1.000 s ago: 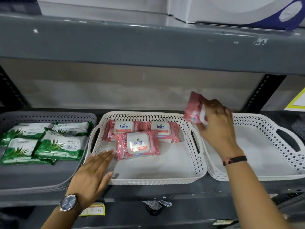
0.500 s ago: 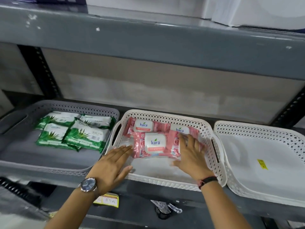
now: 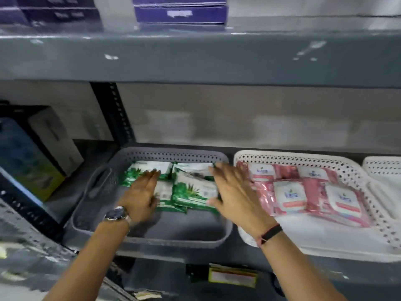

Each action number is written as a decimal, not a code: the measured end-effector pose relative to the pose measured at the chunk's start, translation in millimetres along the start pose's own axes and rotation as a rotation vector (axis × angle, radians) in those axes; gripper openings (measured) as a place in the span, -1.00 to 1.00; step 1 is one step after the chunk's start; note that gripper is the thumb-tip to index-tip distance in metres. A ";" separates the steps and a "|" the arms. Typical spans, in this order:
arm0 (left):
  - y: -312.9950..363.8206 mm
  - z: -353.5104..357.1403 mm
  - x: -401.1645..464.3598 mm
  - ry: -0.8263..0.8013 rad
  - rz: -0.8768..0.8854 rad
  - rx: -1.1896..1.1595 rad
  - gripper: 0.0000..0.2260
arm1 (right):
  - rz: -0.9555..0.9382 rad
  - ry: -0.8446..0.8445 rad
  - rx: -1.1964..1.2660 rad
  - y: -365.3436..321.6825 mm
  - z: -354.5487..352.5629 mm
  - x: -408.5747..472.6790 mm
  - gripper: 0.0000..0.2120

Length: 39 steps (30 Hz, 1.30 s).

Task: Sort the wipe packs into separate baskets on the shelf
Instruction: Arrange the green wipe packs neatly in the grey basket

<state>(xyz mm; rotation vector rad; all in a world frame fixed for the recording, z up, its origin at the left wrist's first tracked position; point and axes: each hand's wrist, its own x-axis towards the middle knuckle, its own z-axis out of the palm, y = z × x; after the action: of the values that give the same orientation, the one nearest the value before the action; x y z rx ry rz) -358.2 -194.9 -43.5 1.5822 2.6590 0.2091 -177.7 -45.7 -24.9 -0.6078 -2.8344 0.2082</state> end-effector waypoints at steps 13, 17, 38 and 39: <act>-40.1 16.7 27.6 -0.217 0.199 0.026 -0.22 | 0.086 -0.191 -0.034 -27.4 42.0 30.2 -0.24; -66.8 15.0 22.0 -0.252 0.141 -0.007 -0.21 | 0.067 -0.251 -0.031 -34.2 50.6 29.9 -0.28; -70.4 6.5 34.0 -0.109 0.185 -0.101 -0.25 | 0.066 -0.151 0.098 -39.9 57.1 51.6 -0.46; -67.2 8.5 40.1 -0.055 0.153 -0.115 -0.29 | 0.096 -0.134 0.079 -41.1 59.4 59.1 -0.48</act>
<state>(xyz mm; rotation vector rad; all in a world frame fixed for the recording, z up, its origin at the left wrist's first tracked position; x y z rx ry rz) -435.1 -190.5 -59.8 1.7284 2.4386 0.3131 -261.2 -63.4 -62.7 -0.7389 -2.9097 0.3903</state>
